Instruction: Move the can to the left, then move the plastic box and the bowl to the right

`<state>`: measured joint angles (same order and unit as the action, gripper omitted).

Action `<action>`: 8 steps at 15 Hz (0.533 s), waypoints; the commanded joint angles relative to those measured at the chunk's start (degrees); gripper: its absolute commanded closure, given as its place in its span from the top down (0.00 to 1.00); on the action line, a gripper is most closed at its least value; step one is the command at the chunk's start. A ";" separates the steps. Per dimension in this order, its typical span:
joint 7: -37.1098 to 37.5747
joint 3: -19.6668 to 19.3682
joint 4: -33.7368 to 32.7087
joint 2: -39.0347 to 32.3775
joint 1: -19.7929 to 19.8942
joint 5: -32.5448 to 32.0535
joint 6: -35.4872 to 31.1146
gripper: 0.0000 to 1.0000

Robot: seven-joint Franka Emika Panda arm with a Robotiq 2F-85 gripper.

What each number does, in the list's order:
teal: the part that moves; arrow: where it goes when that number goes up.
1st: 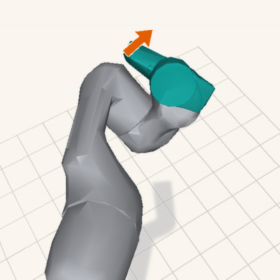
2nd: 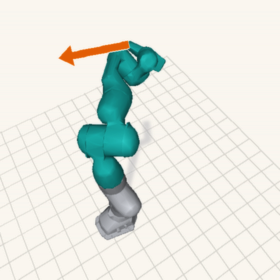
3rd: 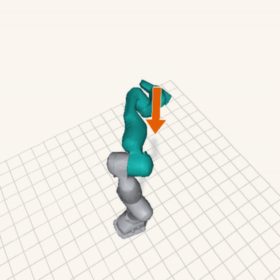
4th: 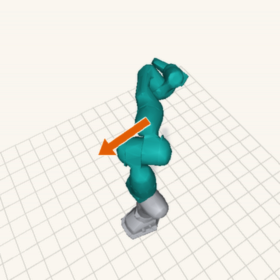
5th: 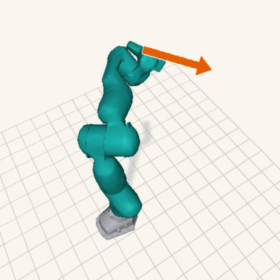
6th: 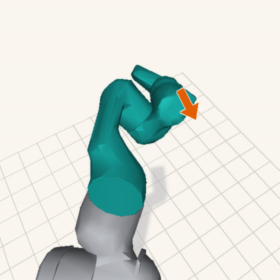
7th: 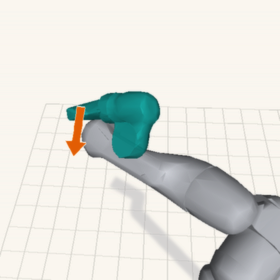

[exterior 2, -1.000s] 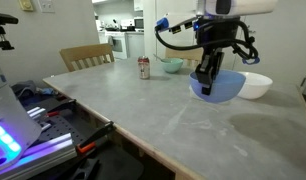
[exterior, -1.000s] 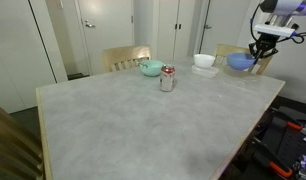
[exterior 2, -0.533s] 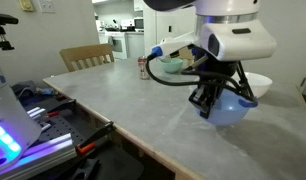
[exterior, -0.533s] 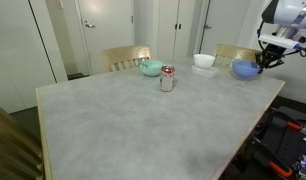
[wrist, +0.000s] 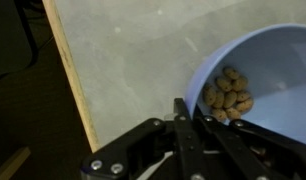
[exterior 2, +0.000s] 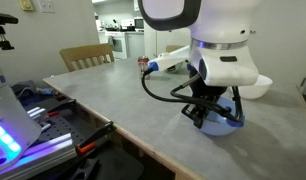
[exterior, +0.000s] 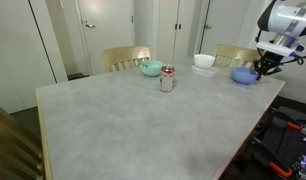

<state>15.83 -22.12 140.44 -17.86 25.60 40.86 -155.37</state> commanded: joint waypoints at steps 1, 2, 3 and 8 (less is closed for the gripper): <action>-2.57 1.73 -1.52 -1.40 1.46 3.03 -0.69 0.01; -2.53 1.81 -1.69 -1.52 1.45 3.40 -0.68 0.01; -2.54 1.89 -1.83 -1.57 1.42 3.92 -0.63 0.30; -1.70 1.20 -1.66 0.75 0.65 3.87 0.09 0.60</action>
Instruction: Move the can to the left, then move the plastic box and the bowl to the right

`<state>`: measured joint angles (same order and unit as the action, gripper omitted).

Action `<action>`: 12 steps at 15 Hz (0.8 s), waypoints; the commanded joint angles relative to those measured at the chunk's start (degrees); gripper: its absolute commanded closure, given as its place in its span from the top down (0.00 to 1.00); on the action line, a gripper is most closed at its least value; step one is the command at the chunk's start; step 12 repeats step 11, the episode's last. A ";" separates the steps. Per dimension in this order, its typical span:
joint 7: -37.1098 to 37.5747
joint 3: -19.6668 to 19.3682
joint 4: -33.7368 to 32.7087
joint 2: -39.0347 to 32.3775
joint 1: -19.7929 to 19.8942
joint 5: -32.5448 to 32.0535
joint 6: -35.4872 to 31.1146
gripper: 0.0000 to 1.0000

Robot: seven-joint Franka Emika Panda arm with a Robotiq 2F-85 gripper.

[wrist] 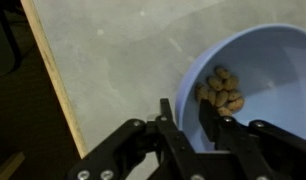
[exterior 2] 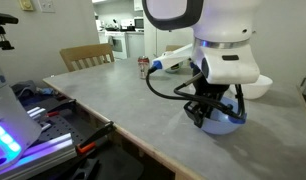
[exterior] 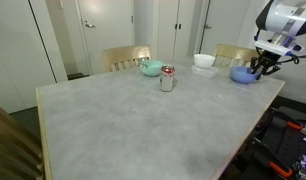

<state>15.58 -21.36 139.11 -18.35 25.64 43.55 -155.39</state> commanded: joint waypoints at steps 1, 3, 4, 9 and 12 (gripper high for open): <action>-1.11 0.09 -0.07 2.54 0.18 0.37 0.21 0.66; -0.55 -0.57 0.37 5.05 -0.69 -1.52 0.38 0.79; 0.20 -1.03 0.71 6.63 -1.32 -3.17 0.97 0.87; -1.69 -0.94 1.39 15.24 -1.28 -11.47 14.89 1.00; -3.07 -0.94 1.55 18.30 -1.50 -14.63 20.34 1.00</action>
